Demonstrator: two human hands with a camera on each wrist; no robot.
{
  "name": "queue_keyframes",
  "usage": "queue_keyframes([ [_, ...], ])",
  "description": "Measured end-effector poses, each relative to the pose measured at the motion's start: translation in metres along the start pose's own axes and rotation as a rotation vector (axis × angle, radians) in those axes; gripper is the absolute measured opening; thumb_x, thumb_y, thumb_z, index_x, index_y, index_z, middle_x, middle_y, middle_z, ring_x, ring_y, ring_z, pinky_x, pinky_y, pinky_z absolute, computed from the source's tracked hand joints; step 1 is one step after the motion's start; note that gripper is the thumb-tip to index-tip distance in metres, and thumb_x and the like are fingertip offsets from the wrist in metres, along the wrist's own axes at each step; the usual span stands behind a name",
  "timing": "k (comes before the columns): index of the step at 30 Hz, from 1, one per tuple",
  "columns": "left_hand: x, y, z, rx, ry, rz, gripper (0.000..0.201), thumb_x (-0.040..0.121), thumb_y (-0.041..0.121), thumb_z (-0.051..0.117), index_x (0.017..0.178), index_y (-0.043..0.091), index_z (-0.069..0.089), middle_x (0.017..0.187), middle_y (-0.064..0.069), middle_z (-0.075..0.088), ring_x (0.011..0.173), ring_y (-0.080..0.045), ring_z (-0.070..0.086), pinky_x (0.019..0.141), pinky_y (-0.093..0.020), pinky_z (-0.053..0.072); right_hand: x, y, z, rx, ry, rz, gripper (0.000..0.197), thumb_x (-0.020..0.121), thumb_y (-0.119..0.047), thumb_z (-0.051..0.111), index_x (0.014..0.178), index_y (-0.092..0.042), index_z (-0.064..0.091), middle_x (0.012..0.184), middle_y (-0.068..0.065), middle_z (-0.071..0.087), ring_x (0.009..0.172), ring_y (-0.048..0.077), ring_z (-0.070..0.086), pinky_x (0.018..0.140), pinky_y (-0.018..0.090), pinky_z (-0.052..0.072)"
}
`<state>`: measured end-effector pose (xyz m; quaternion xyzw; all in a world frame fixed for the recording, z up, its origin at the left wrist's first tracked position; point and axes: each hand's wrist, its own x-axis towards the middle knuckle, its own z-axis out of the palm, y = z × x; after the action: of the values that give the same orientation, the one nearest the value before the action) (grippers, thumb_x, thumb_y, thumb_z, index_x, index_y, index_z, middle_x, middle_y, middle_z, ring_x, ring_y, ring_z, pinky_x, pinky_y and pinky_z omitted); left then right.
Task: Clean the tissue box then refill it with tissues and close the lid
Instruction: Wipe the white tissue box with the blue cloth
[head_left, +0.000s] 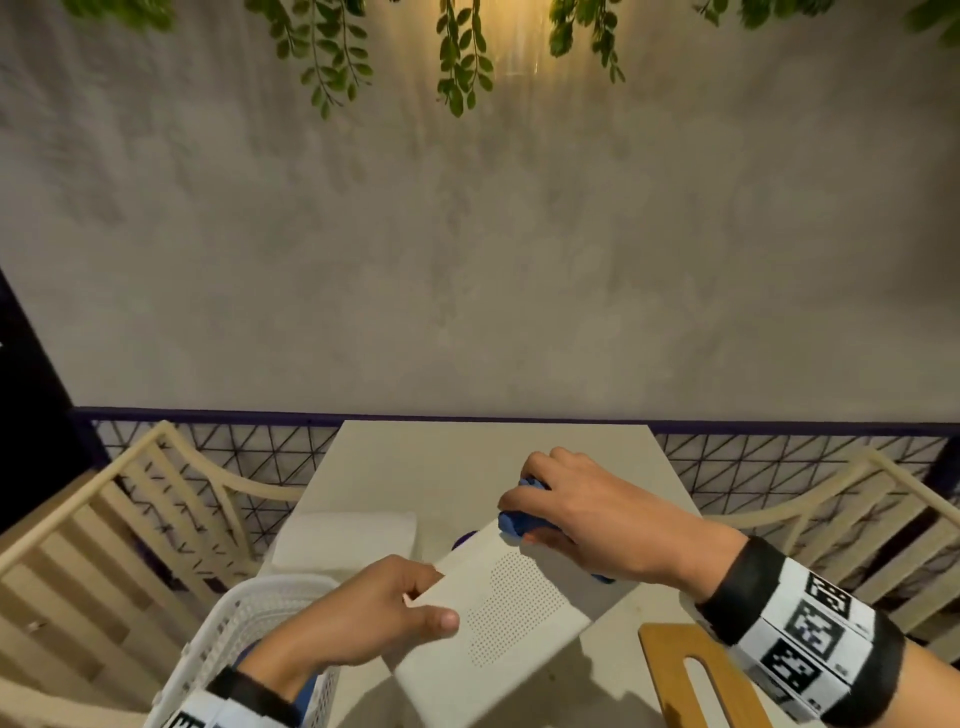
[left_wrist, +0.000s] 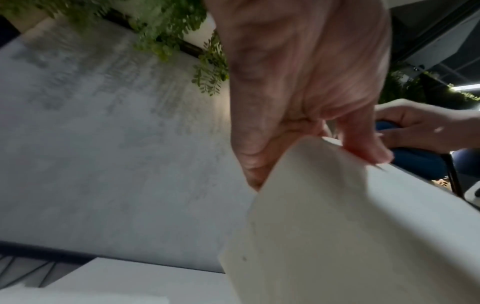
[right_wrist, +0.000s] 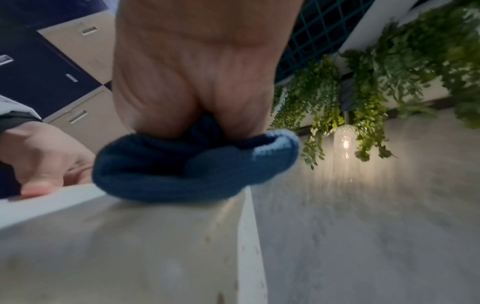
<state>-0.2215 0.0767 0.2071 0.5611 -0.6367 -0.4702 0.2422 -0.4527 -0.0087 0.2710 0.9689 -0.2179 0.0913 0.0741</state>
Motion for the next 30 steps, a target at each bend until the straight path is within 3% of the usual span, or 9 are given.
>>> queue_keyframes([
  [4,0.015,0.012,0.014,0.079,0.123,-0.035,0.01,0.087,0.018,0.062,0.084,0.013,0.07,0.081,0.009,0.071,0.078,-0.006,0.063,0.073,-0.027,0.049,0.003,-0.006,-0.003,-0.076,0.058,0.028,0.025,0.095,-0.031,0.05,0.118,-0.022,0.05,0.104,0.006,0.05,0.082,0.022,0.043,0.072,0.033,0.04],
  [7,0.021,0.017,0.024,0.058,0.302,-0.024,0.024,0.089,0.009,0.061,0.069,0.023,0.063,0.065,0.014,0.066,0.069,-0.006,0.059,0.064,-0.021,0.041,0.005,-0.003,0.008,-0.041,0.156,0.144,0.026,0.093,-0.029,0.055,0.116,-0.018,0.049,0.104,0.006,0.053,0.081,0.023,0.046,0.072,0.034,0.043],
  [11,0.027,0.014,0.027,0.046,0.455,-0.028,0.018,0.078,0.032,0.065,0.06,0.033,0.062,0.053,0.015,0.061,0.062,-0.014,0.054,0.064,-0.028,0.037,0.003,-0.019,0.042,0.104,0.366,0.224,0.022,0.091,-0.03,0.05,0.105,-0.013,0.053,0.112,0.008,0.057,0.098,0.025,0.049,0.088,0.036,0.04],
  [13,0.025,0.012,0.027,0.1,0.501,-0.052,0.029,0.082,0.033,0.066,0.054,0.03,0.057,0.047,0.011,0.055,0.058,-0.015,0.048,0.06,-0.029,0.032,-0.007,-0.039,0.068,0.233,0.314,0.138,0.028,0.098,-0.032,0.039,0.115,-0.014,0.051,0.13,0.009,0.052,0.123,0.026,0.041,0.104,0.038,0.028],
  [16,0.016,0.014,0.03,0.306,0.541,-0.096,0.036,0.088,0.03,0.063,0.054,0.03,0.049,0.053,0.006,0.053,0.065,-0.016,0.051,0.056,-0.028,0.031,-0.037,-0.029,0.086,0.309,0.265,0.081,0.037,0.099,-0.039,0.029,0.127,-0.023,0.048,0.142,-0.001,0.045,0.137,0.018,0.031,0.113,0.037,0.023],
  [20,0.018,0.021,0.036,0.293,0.591,-0.098,0.033,0.089,0.034,0.061,0.058,0.033,0.05,0.065,0.006,0.062,0.074,-0.019,0.059,0.059,-0.027,0.035,-0.016,-0.01,0.075,0.418,0.465,0.464,0.043,0.091,-0.037,0.04,0.126,-0.017,0.055,0.139,0.001,0.049,0.132,0.016,0.037,0.109,0.044,0.034],
  [22,0.02,0.022,0.033,0.232,0.652,-0.122,0.027,0.088,0.035,0.062,0.063,0.031,0.055,0.075,0.002,0.07,0.081,-0.024,0.064,0.064,-0.029,0.039,0.001,-0.031,0.075,0.404,0.453,0.399,0.042,0.09,-0.036,0.041,0.123,-0.016,0.057,0.136,0.002,0.052,0.128,0.016,0.039,0.109,0.04,0.034],
  [25,0.013,0.016,0.022,0.193,0.677,-0.137,0.03,0.088,0.033,0.063,0.059,0.031,0.055,0.067,0.002,0.065,0.078,-0.026,0.062,0.061,-0.029,0.036,-0.016,-0.036,0.081,0.341,0.296,0.107,0.039,0.095,-0.039,0.04,0.126,-0.02,0.054,0.136,0.0,0.052,0.13,0.012,0.034,0.112,0.021,0.022],
  [30,0.016,0.014,0.03,0.197,0.697,-0.118,0.02,0.089,0.036,0.061,0.071,0.027,0.062,0.08,0.0,0.072,0.084,-0.025,0.065,0.059,-0.028,0.036,0.015,-0.009,0.059,0.373,0.516,0.469,0.036,0.086,-0.024,0.05,0.117,-0.012,0.062,0.126,0.005,0.059,0.12,0.015,0.044,0.103,0.041,0.041],
])
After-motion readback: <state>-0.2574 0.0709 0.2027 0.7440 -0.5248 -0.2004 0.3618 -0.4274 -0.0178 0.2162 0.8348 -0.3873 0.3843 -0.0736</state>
